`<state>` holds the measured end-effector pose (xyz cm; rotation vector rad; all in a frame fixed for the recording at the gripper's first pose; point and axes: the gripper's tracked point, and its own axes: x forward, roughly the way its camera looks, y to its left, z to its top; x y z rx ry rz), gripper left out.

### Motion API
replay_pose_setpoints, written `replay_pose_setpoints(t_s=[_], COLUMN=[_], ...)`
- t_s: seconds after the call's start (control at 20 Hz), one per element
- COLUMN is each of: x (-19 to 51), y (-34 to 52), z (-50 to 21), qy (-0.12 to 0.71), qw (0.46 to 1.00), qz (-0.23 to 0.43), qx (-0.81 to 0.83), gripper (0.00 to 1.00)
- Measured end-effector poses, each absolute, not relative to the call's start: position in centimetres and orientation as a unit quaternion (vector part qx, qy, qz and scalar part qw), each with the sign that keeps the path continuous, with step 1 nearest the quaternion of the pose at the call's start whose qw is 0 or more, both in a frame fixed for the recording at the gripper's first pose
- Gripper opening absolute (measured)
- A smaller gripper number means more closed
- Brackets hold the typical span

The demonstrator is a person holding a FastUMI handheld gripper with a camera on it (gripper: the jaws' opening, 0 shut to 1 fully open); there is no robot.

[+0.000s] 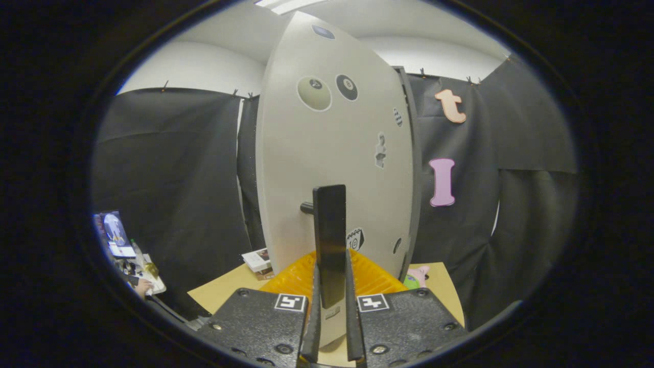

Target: Open the shoe cabinet door, grab the shoes and put them into the shoe cabinet, then close the shoe cabinet door.

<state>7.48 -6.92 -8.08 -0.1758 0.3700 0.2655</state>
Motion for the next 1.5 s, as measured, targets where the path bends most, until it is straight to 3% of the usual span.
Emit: replay_pose_setpoints(t_s=[0.35,0.65,0.85,0.95,1.0,1.05,1.2,1.25,1.3,1.5], x=[6.6,4.5,0.9,-0.6,-1.0,-1.4,-3.2,-3.7,-4.2,-4.1], y=[-13.1,-21.7,-19.8,-18.9,-19.2,-19.3,-17.5,-16.0,-14.8,-10.5], z=[-5.7,-1.7,-3.4,-4.6,-5.3,-6.3,-8.9,-9.6,-10.3,-15.8], qy=[0.149,0.069,0.066,0.064,0.063,0.068,0.074,0.068,0.068,0.083], qw=[0.982,0.990,0.997,0.997,0.997,0.997,0.995,0.996,0.996,0.995], qz=[0.061,-0.058,-0.002,0.016,0.003,-0.014,-0.040,-0.030,-0.022,0.001], qx=[-0.096,-0.112,-0.046,-0.037,-0.039,-0.045,-0.059,-0.056,-0.055,-0.061], gripper=[0.22,0.16,0.16,0.26,0.38,0.44,0.83,0.87,0.98,1.00])
